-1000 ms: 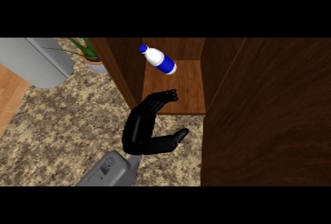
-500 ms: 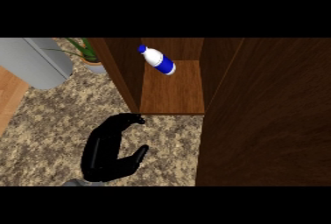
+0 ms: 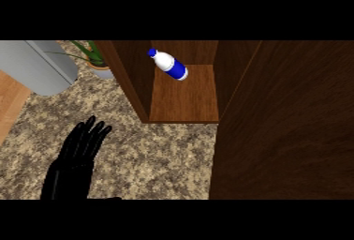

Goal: Pick up the bottled water, place it into the cabinet and close the cabinet

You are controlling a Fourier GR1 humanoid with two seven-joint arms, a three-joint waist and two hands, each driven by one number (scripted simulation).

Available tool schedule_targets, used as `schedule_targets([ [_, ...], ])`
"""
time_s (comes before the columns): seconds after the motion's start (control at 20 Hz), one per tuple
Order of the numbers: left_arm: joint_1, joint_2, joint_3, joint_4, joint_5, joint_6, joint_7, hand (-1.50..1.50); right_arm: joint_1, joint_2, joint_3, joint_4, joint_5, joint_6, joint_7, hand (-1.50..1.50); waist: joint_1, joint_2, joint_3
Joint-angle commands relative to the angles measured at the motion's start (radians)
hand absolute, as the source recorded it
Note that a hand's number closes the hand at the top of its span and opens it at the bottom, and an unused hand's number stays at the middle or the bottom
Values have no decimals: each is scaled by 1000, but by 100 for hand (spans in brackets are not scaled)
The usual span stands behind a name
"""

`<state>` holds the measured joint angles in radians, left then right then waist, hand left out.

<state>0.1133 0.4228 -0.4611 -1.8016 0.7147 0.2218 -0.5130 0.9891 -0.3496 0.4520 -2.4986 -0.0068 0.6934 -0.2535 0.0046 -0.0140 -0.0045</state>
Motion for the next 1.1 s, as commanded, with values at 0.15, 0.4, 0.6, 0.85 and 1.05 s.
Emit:
schedule_targets([
  [0.15, 131, 77, 67, -71, 68, -71, -14, -150, -63, -63, 153, -214, 198, 26, 125, 150, 12, -10, -5],
  [0.4, 159, 122, 132, -93, 116, -116, -11, -150, -156, -75, 209, -195, 192, 9, 181, 150, 40, -4, -11],
  [0.6, 204, 170, 162, -115, 138, -164, -7, -150, -133, -17, 307, -135, 126, -68, 205, 150, 60, 8, -11],
  [0.85, 227, 199, 188, -130, 164, -224, -12, -150, -161, 18, 363, -90, 61, -110, 183, 150, 98, 19, -11],
  [1.05, 241, 228, 215, -130, 184, -272, -15, -150, -221, 7, 353, -60, 46, -128, 223, 150, 142, 31, -11],
])
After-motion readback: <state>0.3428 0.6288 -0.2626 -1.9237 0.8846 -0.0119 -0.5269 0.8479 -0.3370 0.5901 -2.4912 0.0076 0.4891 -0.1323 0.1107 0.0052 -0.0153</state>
